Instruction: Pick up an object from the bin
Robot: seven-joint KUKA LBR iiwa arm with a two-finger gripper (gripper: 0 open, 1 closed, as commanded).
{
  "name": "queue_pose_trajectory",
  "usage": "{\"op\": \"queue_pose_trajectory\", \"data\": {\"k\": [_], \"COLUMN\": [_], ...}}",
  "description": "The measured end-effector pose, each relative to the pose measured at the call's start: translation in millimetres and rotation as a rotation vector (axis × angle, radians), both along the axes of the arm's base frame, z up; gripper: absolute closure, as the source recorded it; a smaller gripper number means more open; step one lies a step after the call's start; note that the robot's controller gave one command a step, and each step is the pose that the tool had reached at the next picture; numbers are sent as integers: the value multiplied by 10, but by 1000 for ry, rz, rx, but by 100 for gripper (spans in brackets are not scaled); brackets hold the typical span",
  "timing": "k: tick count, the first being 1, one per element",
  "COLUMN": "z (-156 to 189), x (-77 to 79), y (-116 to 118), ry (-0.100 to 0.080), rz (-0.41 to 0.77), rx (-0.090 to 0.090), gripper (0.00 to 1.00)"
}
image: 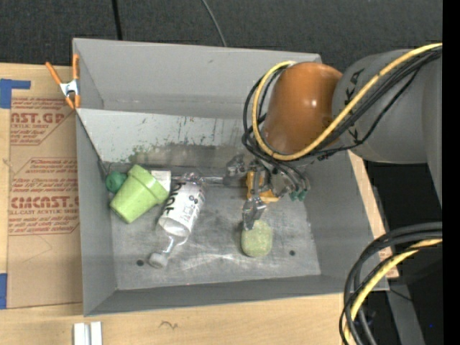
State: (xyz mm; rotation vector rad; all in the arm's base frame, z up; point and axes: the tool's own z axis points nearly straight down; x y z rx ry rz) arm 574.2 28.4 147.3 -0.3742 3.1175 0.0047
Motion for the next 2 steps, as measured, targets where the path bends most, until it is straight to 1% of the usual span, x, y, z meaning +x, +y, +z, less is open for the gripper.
{"op": "queue_pose_trajectory", "data": {"k": [1, 2], "z": [-143, -686], "x": [-86, -206], "y": [-92, -655], "ry": [3, 15], "rz": [75, 247], "rx": [-4, 0], "gripper": [0, 100]}}
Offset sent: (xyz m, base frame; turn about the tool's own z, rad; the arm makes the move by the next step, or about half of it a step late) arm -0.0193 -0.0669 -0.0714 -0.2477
